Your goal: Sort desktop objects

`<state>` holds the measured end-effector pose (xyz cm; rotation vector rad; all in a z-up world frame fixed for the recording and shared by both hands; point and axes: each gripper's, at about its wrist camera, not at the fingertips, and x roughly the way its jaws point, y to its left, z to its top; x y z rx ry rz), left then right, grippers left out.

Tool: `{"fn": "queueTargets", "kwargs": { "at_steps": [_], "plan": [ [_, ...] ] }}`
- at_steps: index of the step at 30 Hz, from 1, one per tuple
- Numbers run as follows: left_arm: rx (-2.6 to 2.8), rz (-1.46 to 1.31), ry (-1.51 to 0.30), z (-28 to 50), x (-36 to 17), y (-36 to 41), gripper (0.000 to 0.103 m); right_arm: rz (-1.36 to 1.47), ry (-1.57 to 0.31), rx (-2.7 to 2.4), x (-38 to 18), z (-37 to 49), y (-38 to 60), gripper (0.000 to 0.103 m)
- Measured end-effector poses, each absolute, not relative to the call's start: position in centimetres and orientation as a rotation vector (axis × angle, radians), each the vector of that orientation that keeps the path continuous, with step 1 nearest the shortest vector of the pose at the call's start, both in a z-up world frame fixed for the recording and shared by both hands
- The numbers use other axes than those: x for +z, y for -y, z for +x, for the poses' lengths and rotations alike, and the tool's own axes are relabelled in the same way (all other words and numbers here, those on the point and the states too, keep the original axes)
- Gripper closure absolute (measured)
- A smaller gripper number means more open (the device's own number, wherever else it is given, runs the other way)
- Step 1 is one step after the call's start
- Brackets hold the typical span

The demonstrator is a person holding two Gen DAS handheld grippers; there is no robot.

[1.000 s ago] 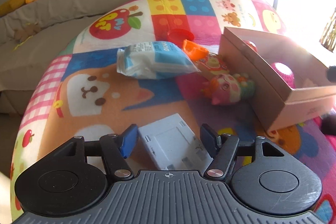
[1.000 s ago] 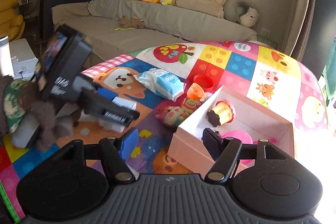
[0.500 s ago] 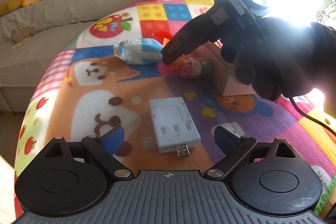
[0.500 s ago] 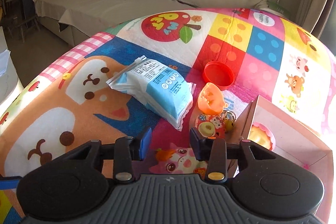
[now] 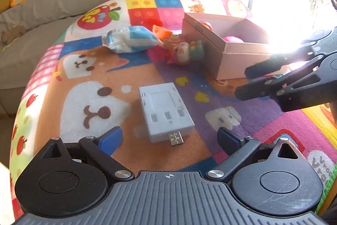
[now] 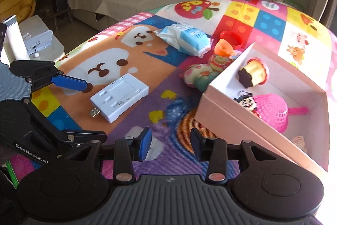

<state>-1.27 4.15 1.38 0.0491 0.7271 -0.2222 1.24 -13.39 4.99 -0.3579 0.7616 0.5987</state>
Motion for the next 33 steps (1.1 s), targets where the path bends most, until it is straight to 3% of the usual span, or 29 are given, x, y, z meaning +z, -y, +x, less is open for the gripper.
{"fn": "queueTargets", "kwargs": {
  "at_steps": [6, 16, 23, 29, 33],
  "plan": [
    [-0.187, 0.077, -0.696, -0.8, 2.2, -2.7, 0.002, -0.458, -0.586, 0.542, 7.2, 2.5, 11.4, 0.049],
    [-0.165, 0.047, -0.672, -2.6, 3.1, -4.4, 0.001, -0.864, -0.572, 0.428, 2.4, 9.1, 3.0, 0.049],
    [-0.181, 0.030, -0.690, -2.7, 2.7, -4.8, 0.001, -0.753, -0.652, 0.497, 2.4, 9.1, 3.7, 0.059],
    [-0.219, 0.025, -0.724, -2.1, 2.0, -4.1, 0.001, -0.472, -0.659, 0.609, 7.1, 4.0, 9.3, 0.060],
    [-0.244, 0.012, -0.746, -1.1, 1.5, -3.2, 0.001, -0.426, -0.688, 0.580, 7.4, 0.7, 13.1, 0.060]
  ]
}}
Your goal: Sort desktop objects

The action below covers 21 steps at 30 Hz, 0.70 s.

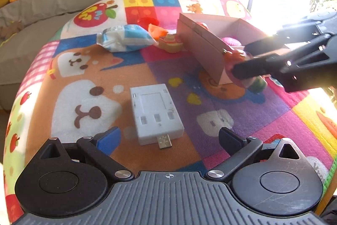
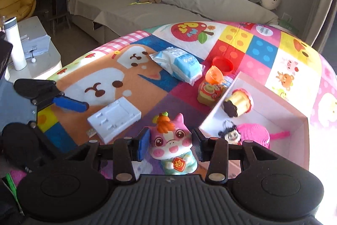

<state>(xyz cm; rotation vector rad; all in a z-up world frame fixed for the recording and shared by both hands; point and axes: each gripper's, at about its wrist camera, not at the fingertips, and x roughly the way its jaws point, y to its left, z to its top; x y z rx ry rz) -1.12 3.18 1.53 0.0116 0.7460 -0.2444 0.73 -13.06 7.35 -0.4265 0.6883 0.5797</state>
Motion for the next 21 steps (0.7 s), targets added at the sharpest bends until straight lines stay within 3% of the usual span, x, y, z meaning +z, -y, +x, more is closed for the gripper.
{"fn": "queueTargets", "kwargs": {
  "at_steps": [7, 11, 21],
  "plan": [
    [-0.393, -0.036, -0.773, -0.8, 1.5, -0.9, 0.001, -0.343, -0.741, 0.501, 5.4, -1.6, 18.2, 0.059],
    [-0.443, -0.015, -0.759, -1.3, 1.9, 0.3, 0.001, -0.241, -0.717, 0.484, 5.9, 0.0, 19.7, 0.046],
    [-0.358, 0.019, -0.731, -1.0, 2.9, -1.7, 0.001, -0.126, -0.687, 0.466, 5.3, 6.0, 17.3, 0.046]
  ]
}}
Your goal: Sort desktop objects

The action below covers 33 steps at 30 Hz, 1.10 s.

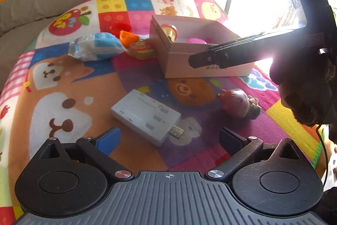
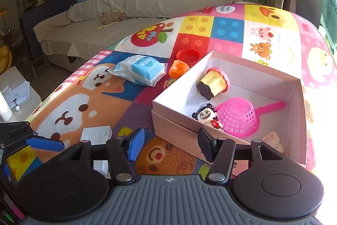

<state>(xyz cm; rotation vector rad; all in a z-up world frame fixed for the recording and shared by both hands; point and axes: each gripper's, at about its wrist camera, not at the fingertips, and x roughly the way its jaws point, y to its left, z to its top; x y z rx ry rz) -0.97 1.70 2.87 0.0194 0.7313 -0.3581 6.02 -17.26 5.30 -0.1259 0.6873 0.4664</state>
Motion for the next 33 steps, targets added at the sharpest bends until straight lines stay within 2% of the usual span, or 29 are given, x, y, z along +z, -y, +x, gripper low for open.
{"fn": "queueTargets", "kwargs": {
  "at_steps": [2, 4, 5, 7, 13, 20, 29, 33],
  "plan": [
    [-0.341, 0.032, -0.723, -0.3, 2.9, -2.2, 0.001, -0.126, -0.673, 0.462, 5.6, 5.7, 17.4, 0.046],
    [-0.328, 0.043, -0.718, 0.7, 2.8, -2.6, 0.000, -0.141, -0.643, 0.470, 6.1, 4.5, 17.8, 0.038],
    [-0.325, 0.046, -0.717, 1.3, 2.6, -2.8, 0.000, -0.150, -0.627, 0.464, 6.3, 3.8, 18.1, 0.031],
    [-0.315, 0.048, -0.720, 2.8, 2.2, -3.0, 0.000, -0.158, -0.612, 0.456, 6.4, 2.4, 19.0, 0.026],
    [-0.372, -0.036, -0.759, 4.9, 1.3, -3.2, 0.000, -0.209, -0.638, 0.353, 5.1, 0.8, 21.9, 0.024],
    [-0.495, -0.050, -0.776, 1.7, 1.5, -1.6, 0.000, -0.108, -0.671, 0.203, 3.4, 4.4, 25.4, 0.024],
    [-0.522, 0.060, -0.754, -0.5, 2.2, 0.4, 0.000, -0.187, -0.658, 0.051, 1.5, 6.1, 25.3, 0.024],
    [-0.489, 0.087, -0.749, -0.4, 2.2, 1.2, 0.000, -0.107, -0.657, 0.069, 2.2, 5.0, 26.6, 0.023]
  ]
}}
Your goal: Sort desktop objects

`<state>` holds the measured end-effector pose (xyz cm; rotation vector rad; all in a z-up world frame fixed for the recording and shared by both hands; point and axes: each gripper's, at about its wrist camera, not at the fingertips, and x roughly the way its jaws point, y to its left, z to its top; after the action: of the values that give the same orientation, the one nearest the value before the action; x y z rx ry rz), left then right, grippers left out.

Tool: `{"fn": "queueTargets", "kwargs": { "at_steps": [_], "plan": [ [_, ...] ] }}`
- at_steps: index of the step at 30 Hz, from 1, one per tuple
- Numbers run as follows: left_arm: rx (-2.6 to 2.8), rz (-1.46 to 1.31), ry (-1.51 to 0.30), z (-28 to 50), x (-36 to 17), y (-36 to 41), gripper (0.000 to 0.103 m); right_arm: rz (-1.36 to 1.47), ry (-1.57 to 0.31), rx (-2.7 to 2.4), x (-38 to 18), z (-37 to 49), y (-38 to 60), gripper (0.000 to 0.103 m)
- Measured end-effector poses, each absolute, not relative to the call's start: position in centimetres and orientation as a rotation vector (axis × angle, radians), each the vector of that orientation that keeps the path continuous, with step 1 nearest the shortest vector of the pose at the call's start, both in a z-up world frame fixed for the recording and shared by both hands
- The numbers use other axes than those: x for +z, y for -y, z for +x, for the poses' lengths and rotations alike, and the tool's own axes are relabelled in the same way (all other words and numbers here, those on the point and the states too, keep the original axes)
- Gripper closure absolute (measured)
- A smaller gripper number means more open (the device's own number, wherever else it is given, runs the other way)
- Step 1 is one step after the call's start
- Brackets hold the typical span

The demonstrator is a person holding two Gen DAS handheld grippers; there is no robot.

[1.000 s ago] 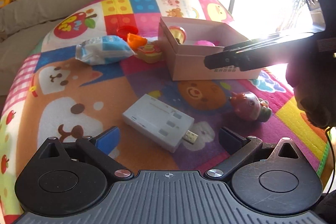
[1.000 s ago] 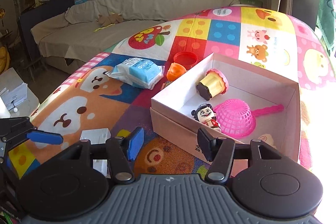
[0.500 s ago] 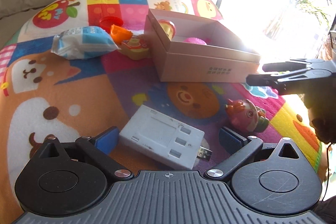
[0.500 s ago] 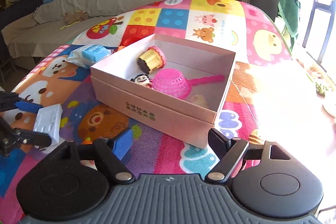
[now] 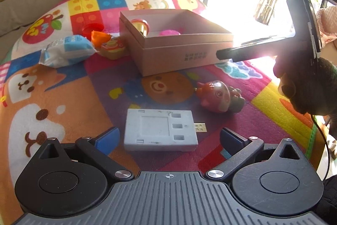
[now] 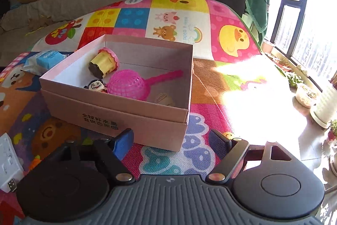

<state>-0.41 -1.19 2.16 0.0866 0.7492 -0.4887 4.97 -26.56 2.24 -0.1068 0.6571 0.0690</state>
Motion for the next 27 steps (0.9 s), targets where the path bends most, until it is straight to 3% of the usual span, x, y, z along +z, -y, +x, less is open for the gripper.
{"fn": "queueTargets", "kwargs": {
  "at_steps": [3, 8, 10, 11, 13, 14, 22, 24, 27],
  "plan": [
    [-0.484, 0.116, -0.742, -0.5, 2.0, 1.8, 0.000, -0.025, -0.665, 0.225, 3.2, 3.0, 26.8, 0.014],
    [-0.487, 0.171, -0.743, -0.7, 1.8, 2.5, 0.000, -0.073, -0.682, 0.464, 3.2, -0.1, 23.5, 0.013],
    [-0.489, 0.176, -0.741, -0.9, 1.8, 2.5, 0.000, -0.136, -0.684, 0.499, 2.6, -0.7, 21.7, 0.017],
    [-0.486, 0.178, -0.740, -0.9, 1.9, 2.5, 0.000, -0.161, -0.685, 0.509, 2.3, -0.8, 21.0, 0.024],
    [-0.468, 0.179, -0.740, -0.8, 1.9, 2.5, 0.000, -0.187, -0.715, 0.514, 1.8, -0.6, 20.0, 0.048],
    [-0.457, 0.176, -0.740, -0.7, 1.9, 2.4, 0.000, -0.183, -0.724, 0.511, 1.7, -0.6, 19.9, 0.054],
    [-0.375, 0.156, -0.741, 0.5, 1.3, 3.7, 0.000, -0.144, -0.707, 0.448, 3.8, -1.7, 22.0, 0.055],
    [-0.370, 0.174, -0.736, 0.4, 1.2, 4.0, 0.007, -0.137, -0.718, 0.442, 4.0, -2.3, 22.6, 0.055],
    [-0.362, 0.184, -0.730, 0.0, 1.5, 4.0, 0.008, -0.128, -0.723, 0.437, 4.5, -3.1, 23.4, 0.055]
  ]
}}
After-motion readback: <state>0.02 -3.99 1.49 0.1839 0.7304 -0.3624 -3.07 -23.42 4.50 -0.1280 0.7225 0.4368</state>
